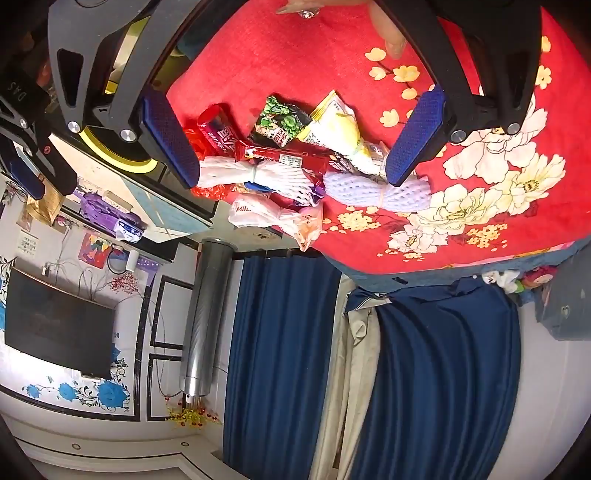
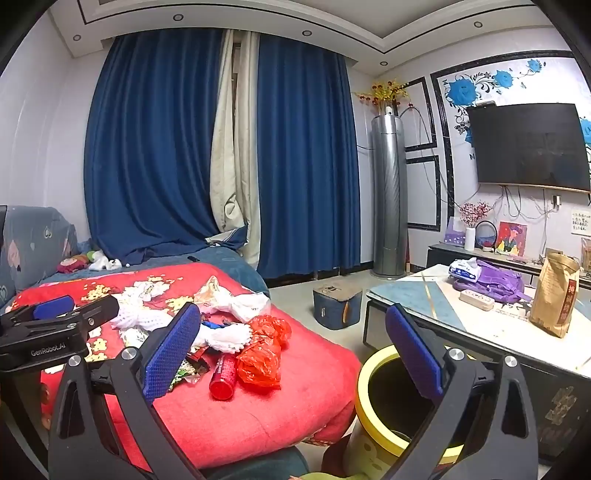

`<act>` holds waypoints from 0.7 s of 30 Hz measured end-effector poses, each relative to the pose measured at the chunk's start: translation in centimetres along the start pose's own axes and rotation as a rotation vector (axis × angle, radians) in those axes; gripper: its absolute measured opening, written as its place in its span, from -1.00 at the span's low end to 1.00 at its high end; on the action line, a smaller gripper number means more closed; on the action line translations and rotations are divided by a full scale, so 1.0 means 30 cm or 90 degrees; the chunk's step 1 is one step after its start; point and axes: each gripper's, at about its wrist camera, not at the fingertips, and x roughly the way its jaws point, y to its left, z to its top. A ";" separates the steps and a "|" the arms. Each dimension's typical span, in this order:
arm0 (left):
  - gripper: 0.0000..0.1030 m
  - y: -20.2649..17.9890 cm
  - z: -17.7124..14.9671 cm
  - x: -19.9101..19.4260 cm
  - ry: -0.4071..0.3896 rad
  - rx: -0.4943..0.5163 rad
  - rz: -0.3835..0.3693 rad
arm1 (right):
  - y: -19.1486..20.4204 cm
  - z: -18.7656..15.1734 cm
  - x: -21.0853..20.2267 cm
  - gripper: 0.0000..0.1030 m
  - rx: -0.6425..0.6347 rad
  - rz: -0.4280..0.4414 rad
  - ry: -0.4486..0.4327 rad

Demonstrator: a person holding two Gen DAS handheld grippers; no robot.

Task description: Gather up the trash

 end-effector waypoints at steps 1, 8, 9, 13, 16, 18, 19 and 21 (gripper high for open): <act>0.80 0.000 0.001 -0.002 0.000 0.000 0.000 | 0.000 -0.002 -0.023 0.89 0.001 0.000 0.000; 0.80 0.001 -0.001 0.001 0.000 0.001 -0.002 | -0.008 0.006 -0.001 0.89 0.002 -0.001 0.004; 0.80 0.003 0.000 0.001 0.001 0.000 -0.002 | -0.007 0.005 -0.001 0.89 0.003 -0.001 0.004; 0.80 0.000 -0.001 -0.001 -0.001 0.002 -0.002 | -0.008 0.008 0.000 0.89 0.002 -0.001 0.004; 0.80 0.003 0.001 -0.003 0.000 0.002 -0.003 | -0.009 0.008 -0.001 0.89 0.003 -0.002 0.005; 0.80 0.001 -0.002 0.000 0.000 0.002 -0.002 | -0.008 0.006 0.000 0.89 0.003 -0.001 0.004; 0.80 0.002 -0.001 -0.001 0.000 0.001 -0.003 | -0.008 0.006 0.000 0.89 0.002 -0.002 0.005; 0.80 0.000 -0.002 0.000 0.000 0.002 -0.002 | -0.008 0.006 -0.001 0.89 0.002 -0.003 0.004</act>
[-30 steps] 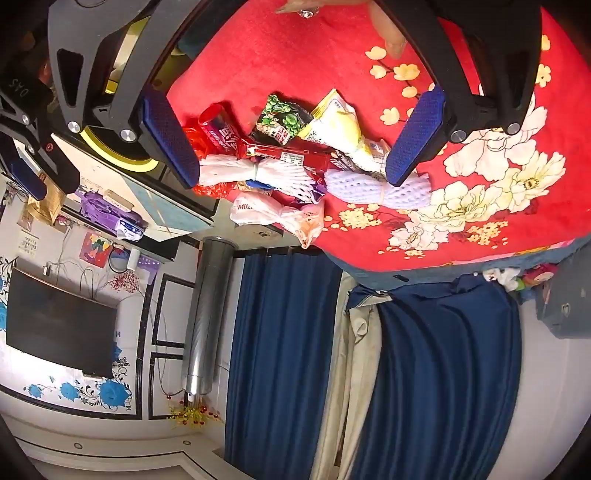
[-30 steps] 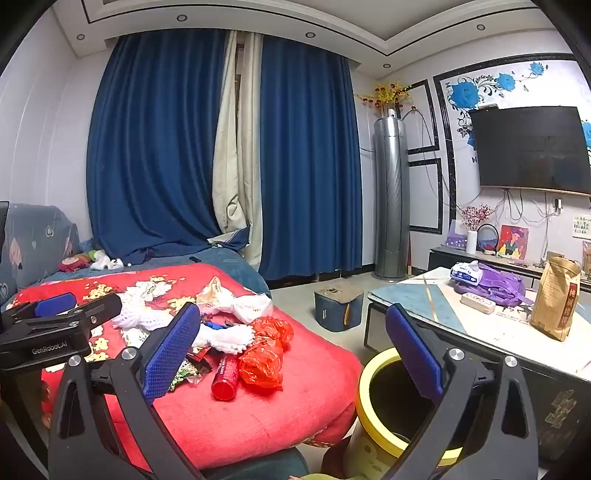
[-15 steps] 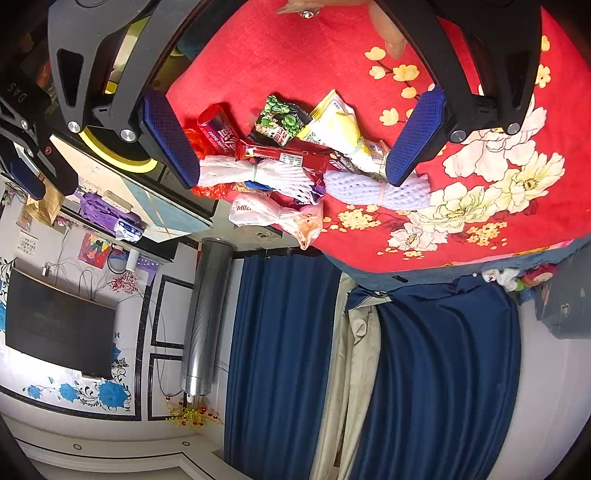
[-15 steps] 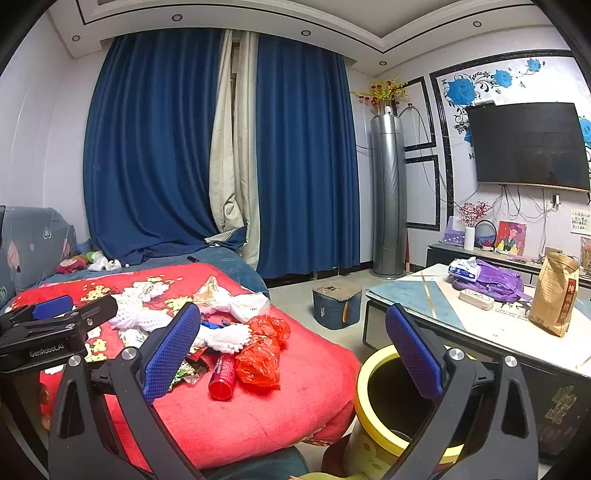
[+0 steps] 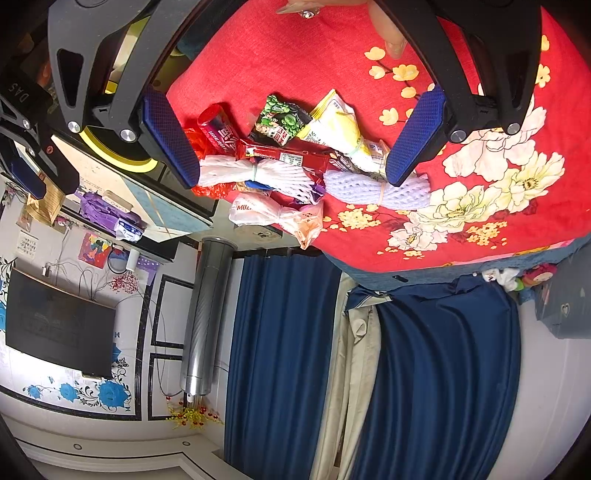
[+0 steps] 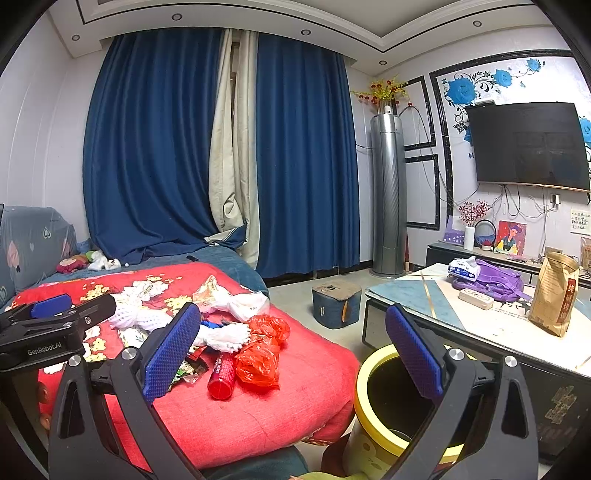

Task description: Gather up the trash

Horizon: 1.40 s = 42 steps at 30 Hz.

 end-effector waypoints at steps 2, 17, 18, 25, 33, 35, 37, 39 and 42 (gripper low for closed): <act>0.80 0.003 0.001 0.000 0.001 -0.001 -0.001 | -0.001 0.000 0.000 0.89 0.001 0.001 0.000; 0.80 -0.001 -0.003 0.007 0.001 0.000 0.002 | 0.007 -0.012 0.009 0.89 -0.002 0.009 0.010; 0.80 0.001 -0.003 0.008 0.002 -0.001 0.002 | 0.006 -0.013 0.011 0.89 -0.003 0.013 0.014; 0.80 0.029 0.003 0.018 0.007 -0.015 0.011 | 0.023 -0.019 0.036 0.89 -0.015 0.051 0.035; 0.80 0.118 0.013 0.043 0.015 -0.052 0.060 | 0.093 -0.009 0.107 0.89 -0.055 0.106 0.071; 0.80 0.151 0.020 0.042 0.012 -0.060 0.072 | 0.116 -0.003 0.126 0.89 -0.067 0.121 0.072; 0.80 0.176 0.026 0.045 0.011 -0.066 0.087 | 0.137 -0.001 0.147 0.89 -0.078 0.131 0.074; 0.80 0.199 0.029 0.050 0.010 -0.068 0.102 | 0.157 0.001 0.173 0.89 -0.083 0.141 0.084; 0.80 0.240 0.039 0.067 0.015 -0.073 0.126 | 0.176 0.000 0.225 0.89 -0.085 0.153 0.110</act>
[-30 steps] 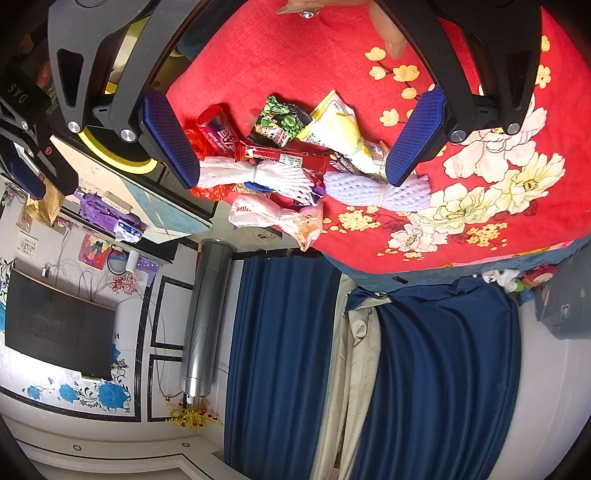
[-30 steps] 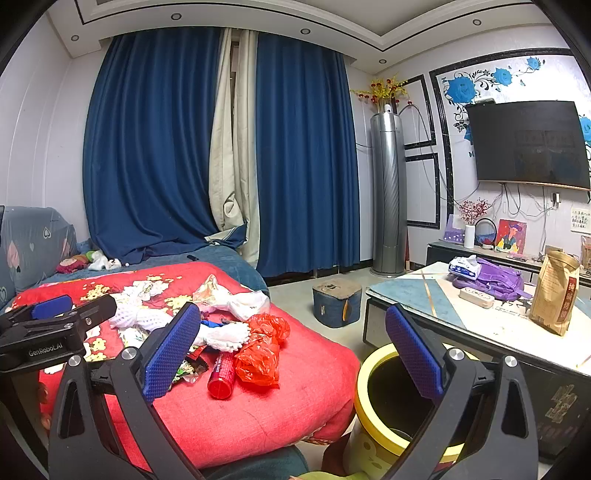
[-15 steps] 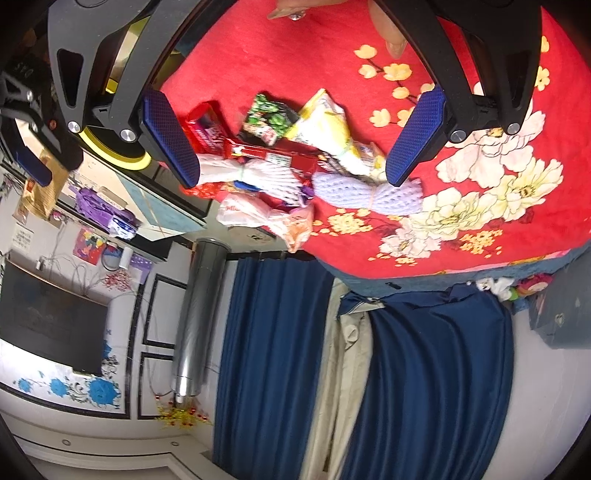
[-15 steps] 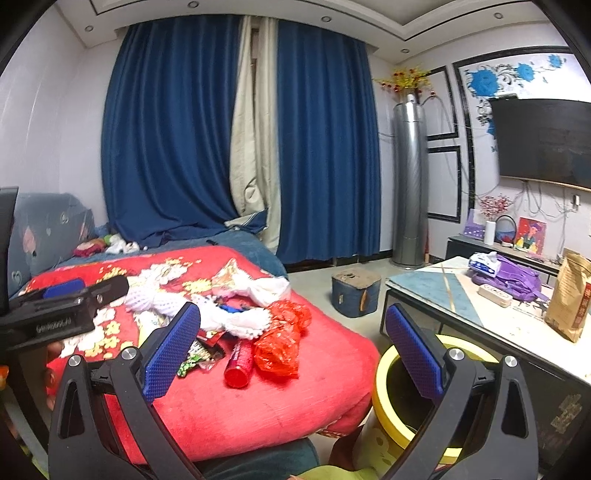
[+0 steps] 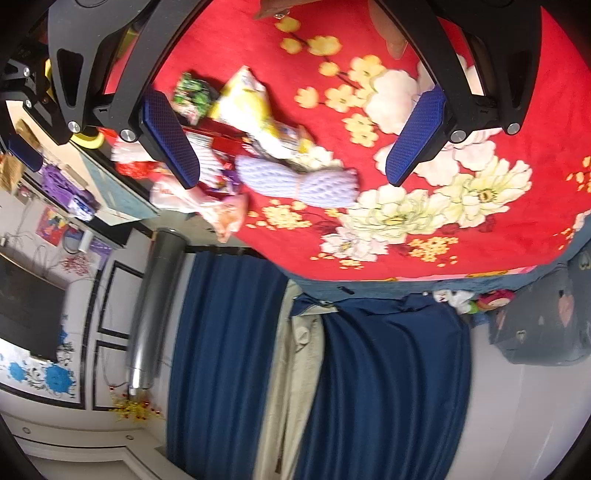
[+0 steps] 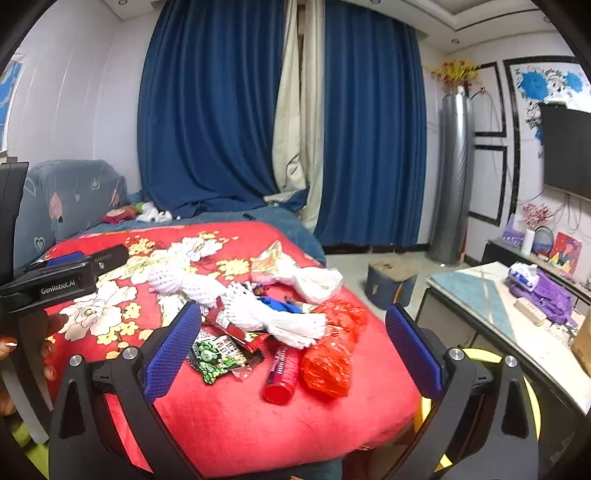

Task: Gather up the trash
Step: 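Reach the right gripper to the white foam nets and close on them, then carry the foam nets with the right gripper over the bin and release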

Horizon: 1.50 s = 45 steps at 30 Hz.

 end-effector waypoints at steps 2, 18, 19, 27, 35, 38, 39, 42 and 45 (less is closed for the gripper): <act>0.80 0.032 0.012 0.023 0.007 -0.011 0.013 | -0.002 0.012 0.034 0.87 0.002 0.005 0.017; 0.80 0.262 0.081 0.382 0.145 -0.100 -0.011 | -0.064 0.022 0.338 0.04 0.010 0.028 0.204; 0.80 0.277 0.077 0.411 0.159 -0.114 -0.016 | -0.062 0.022 0.348 -0.01 0.009 0.030 0.208; 0.56 0.297 0.036 0.521 0.217 -0.196 -0.082 | -0.059 0.008 0.384 -0.68 0.017 0.051 0.221; -0.56 0.260 0.050 0.503 0.197 -0.169 -0.115 | -0.053 0.009 0.358 -0.82 0.022 0.073 0.201; -0.80 0.255 0.074 0.483 0.178 -0.157 -0.131 | -0.052 0.019 0.343 -0.82 0.025 0.073 0.185; -0.83 0.251 0.086 0.468 0.165 -0.147 -0.130 | -0.053 0.024 0.338 -0.82 0.025 0.071 0.179; -0.86 0.238 0.125 0.423 0.128 -0.122 -0.122 | -0.061 0.044 0.320 -0.83 0.031 0.070 0.160; -0.87 0.218 0.174 0.364 0.087 -0.101 -0.117 | -0.071 0.062 0.298 -0.83 0.037 0.069 0.140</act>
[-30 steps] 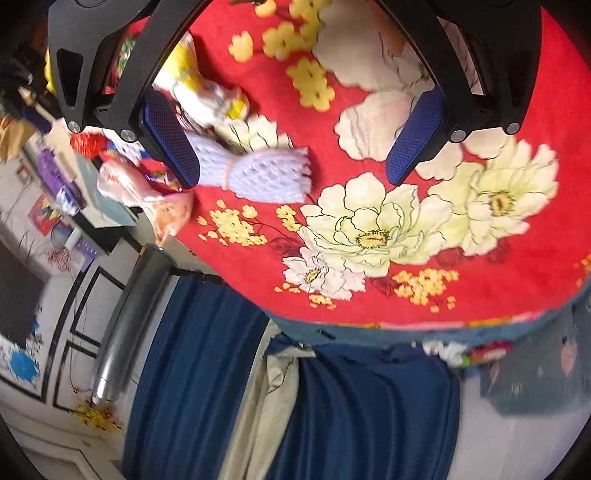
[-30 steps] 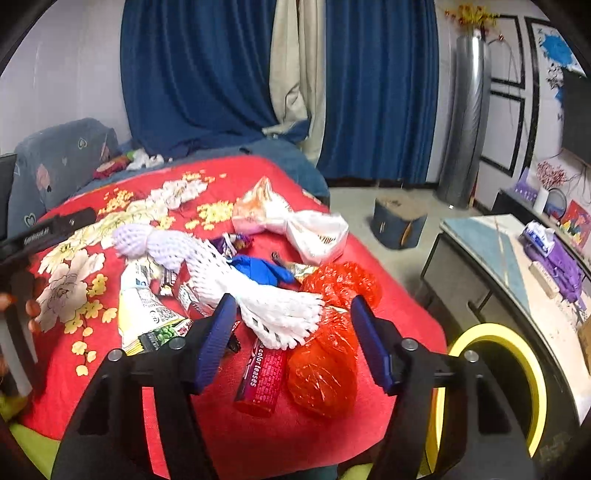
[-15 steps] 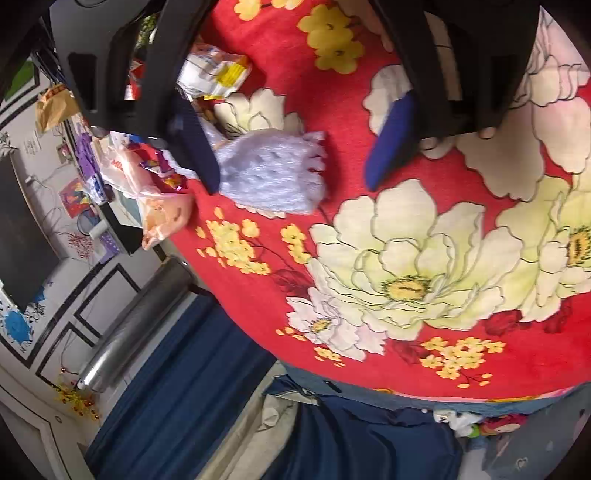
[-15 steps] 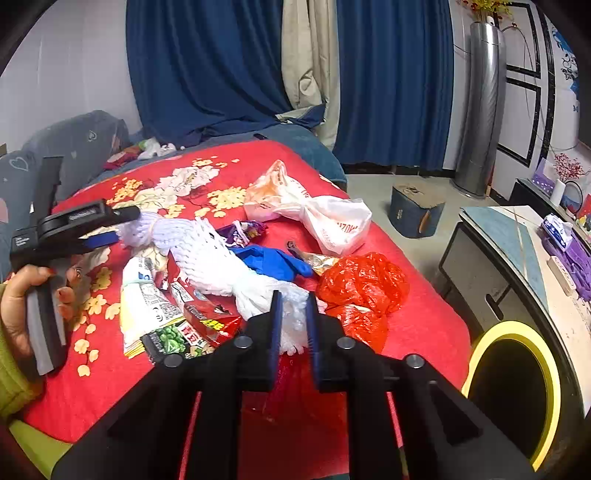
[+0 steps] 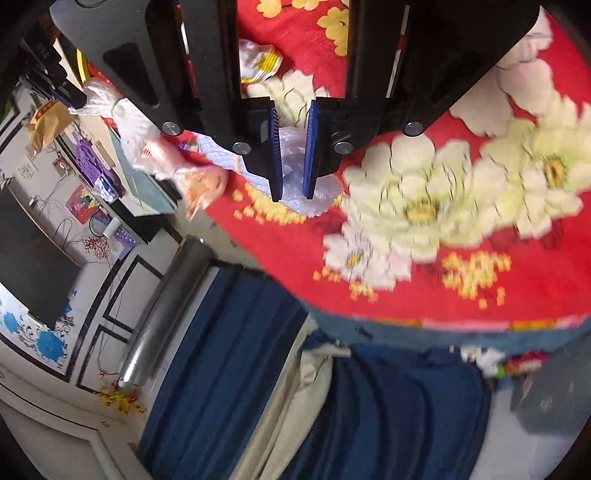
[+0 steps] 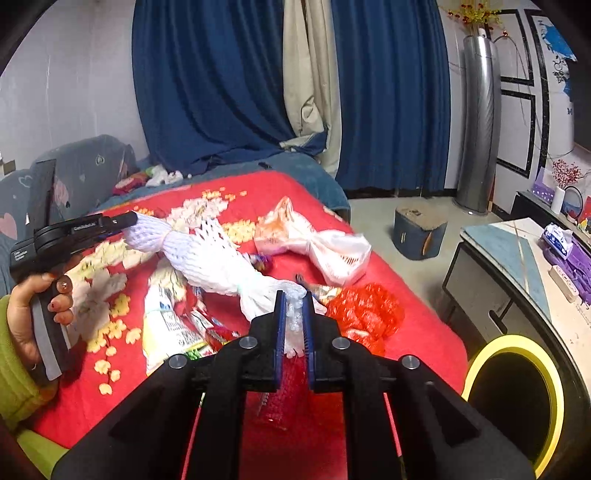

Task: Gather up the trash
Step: 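Carry the foam nets with the right gripper over the bin and release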

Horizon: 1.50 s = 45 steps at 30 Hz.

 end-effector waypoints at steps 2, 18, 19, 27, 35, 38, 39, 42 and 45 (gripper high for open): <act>-0.87 -0.025 0.026 -0.040 -0.025 0.008 0.000 | -0.009 0.010 -0.022 -0.83 0.004 -0.003 -0.014; -0.88 -0.302 0.045 -0.137 -0.063 0.066 -0.083 | -0.178 0.034 -0.204 -0.83 0.051 -0.073 -0.081; -0.88 -0.327 0.038 -0.135 -0.060 0.070 -0.092 | -0.190 0.031 -0.214 -0.83 0.053 -0.078 -0.082; -0.88 -0.455 -0.011 -0.106 -0.041 0.100 -0.124 | -0.298 -0.005 -0.288 -0.83 0.083 -0.127 -0.089; -0.88 -0.581 -0.078 -0.062 -0.022 0.131 -0.149 | -0.407 -0.059 -0.349 -0.83 0.120 -0.176 -0.086; -0.88 -0.632 -0.109 -0.044 -0.007 0.141 -0.162 | -0.458 -0.086 -0.366 -0.83 0.140 -0.196 -0.080; -0.88 -0.649 -0.121 -0.037 -0.002 0.145 -0.166 | -0.475 -0.095 -0.371 -0.83 0.146 -0.203 -0.077; -0.88 -0.711 -0.165 -0.016 0.016 0.159 -0.179 | -0.519 -0.118 -0.379 -0.83 0.166 -0.219 -0.069; -0.88 -0.772 -0.206 0.002 0.032 0.172 -0.194 | -0.560 -0.143 -0.393 -0.83 0.181 -0.242 -0.064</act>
